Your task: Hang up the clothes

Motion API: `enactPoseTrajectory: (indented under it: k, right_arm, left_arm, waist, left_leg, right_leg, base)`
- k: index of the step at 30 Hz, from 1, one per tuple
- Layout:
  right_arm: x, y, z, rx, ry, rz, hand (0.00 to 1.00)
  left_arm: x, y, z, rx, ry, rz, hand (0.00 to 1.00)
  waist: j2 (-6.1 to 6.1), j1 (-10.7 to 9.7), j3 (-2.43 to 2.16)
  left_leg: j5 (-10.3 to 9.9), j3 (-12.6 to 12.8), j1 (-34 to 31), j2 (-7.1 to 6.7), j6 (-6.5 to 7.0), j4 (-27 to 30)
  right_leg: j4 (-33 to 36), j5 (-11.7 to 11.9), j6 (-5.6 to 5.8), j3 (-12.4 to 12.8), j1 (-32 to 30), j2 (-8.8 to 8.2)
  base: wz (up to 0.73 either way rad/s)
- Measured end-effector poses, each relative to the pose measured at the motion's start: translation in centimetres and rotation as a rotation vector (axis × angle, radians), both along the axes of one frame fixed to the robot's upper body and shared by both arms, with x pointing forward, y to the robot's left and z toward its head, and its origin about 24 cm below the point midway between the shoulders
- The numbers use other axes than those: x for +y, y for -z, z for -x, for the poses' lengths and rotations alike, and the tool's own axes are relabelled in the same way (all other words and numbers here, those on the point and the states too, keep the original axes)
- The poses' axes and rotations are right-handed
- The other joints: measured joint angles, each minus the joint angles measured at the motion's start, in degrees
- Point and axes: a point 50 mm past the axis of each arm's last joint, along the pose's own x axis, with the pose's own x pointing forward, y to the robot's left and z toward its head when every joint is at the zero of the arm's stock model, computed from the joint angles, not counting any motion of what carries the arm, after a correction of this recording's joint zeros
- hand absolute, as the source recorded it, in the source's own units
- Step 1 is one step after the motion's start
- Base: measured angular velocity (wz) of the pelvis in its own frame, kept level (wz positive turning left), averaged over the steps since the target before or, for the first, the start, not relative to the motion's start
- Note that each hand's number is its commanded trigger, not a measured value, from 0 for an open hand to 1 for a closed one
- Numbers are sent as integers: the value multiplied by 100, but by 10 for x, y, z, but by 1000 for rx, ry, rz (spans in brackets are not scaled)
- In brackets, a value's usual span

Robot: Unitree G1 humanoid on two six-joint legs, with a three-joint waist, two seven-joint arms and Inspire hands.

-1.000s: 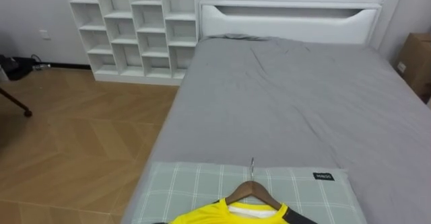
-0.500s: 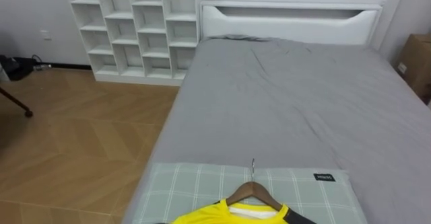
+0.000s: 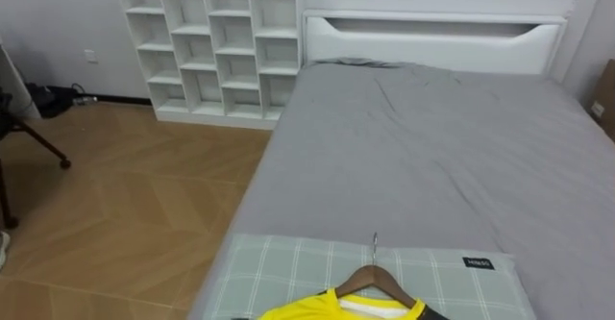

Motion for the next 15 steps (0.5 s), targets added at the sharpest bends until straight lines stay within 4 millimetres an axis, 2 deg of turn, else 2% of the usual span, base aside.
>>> enactPoseTrajectory:
  k: [3,8,9,10,15]
  right_arm:
    - [-3,-1,5,3,15,11,0]
    - [-5,-1,4,0,15,16,0]
    - [-6,-1,4,0,12,17,0]
    - [-6,-1,4,0,11,18,0]
    - [-7,-2,0,-26,-41,21,0]
  left_arm:
    - [3,-8,-10,-78,-9,-68,0]
    - [3,-12,-15,-114,-19,-114,0]
    - [4,-13,-17,-120,-11,-126,0]
    - [4,-14,-19,-122,6,-136,0]
    - [-3,-30,-49,-239,162,-195,0]
  waist:
    - [33,32,-7]
    - [56,-16,-6]
    - [77,-26,-18]
    - [31,-28,-4]
    - [15,-53,-6]
  left_leg:
    - [2,1,16,-3,0,-10]
    - [3,-2,6,-1,-2,-20]
    - [4,-7,0,1,-4,-19]
    - [4,-9,1,1,-5,-20]
    - [10,-7,9,0,-10,-1]
  right_leg:
    - [-1,1,1,7,11,0]
    - [-9,1,1,-17,1,3]
    - [-11,2,-1,-20,-2,5]
    - [-12,2,-1,-23,-1,5]
    - [-6,2,-2,-18,19,6]
  base:
    - [0]
    - [0]
    - [0]
    - [3]
    - [0]
